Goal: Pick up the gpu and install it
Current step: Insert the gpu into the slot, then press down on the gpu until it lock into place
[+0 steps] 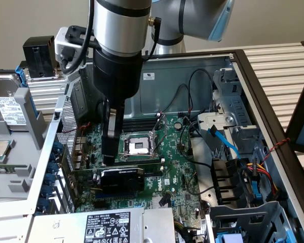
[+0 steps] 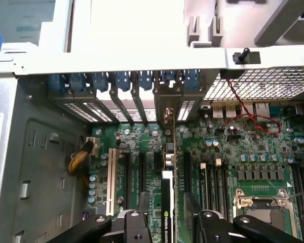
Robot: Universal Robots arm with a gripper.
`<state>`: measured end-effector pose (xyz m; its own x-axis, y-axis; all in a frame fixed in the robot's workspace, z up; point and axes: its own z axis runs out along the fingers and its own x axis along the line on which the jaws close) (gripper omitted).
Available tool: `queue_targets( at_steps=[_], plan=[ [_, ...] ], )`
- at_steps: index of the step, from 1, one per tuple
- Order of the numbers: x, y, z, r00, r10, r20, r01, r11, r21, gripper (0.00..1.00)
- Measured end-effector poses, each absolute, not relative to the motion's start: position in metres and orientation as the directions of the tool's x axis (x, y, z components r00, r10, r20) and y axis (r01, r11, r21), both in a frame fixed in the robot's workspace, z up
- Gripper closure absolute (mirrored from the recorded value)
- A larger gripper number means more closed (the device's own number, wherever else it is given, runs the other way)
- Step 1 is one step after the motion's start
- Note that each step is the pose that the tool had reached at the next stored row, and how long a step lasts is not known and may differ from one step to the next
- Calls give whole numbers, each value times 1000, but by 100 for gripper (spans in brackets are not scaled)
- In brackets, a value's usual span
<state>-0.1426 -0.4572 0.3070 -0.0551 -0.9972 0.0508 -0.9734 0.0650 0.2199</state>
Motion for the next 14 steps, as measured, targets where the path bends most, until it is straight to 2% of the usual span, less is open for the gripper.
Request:
queue_targets(
  at_steps=[14],
  plan=[
    [-143,-457,307,-55,-997,48,-973,64,220,60]
  ],
)
